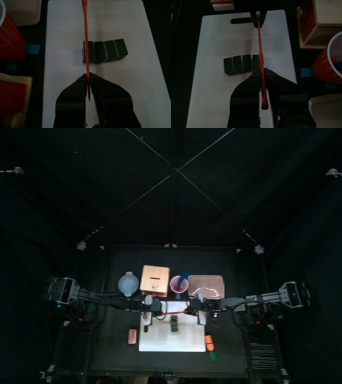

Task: Place sushi on board then cut the sushi with the knife then place the pieces on the plate
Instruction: Cut the sushi into 4 pieces

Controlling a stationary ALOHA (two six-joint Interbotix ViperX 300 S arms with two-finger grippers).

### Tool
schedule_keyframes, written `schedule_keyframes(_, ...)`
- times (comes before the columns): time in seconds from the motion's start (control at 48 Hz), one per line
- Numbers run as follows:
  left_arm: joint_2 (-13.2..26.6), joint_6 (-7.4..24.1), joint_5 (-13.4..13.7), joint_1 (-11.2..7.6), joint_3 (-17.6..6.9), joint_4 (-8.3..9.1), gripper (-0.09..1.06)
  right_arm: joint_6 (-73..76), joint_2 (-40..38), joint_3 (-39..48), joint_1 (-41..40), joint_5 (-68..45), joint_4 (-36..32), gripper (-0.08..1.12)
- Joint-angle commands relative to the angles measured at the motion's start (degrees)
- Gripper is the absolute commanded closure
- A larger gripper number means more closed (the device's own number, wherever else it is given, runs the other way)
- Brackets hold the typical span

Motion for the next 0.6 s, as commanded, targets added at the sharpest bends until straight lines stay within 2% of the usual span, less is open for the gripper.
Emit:
schedule_keyframes(0.021, -0.18, -0.09, -0.09, -0.26, -1.41, -0.09, 0.5, -0.09, 0.18, -1.05, 0.88, -0.62, 1.41, 0.6)
schedule_keyframes(0.25, 1.05, -0.18, 0.18, -1.14, -2.2, -0.09, 0.51, -0.09, 2.46, -0.7, 3.16, 0.26, 5.63, 0.6)
schedule_keyframes(0.604, 3.69, -0.09, 2.9, -1.41, -4.22, -0.18, 0.51, -0.09, 3.25, 0.09, 3.43, 2.37, 8.17, 0.6)
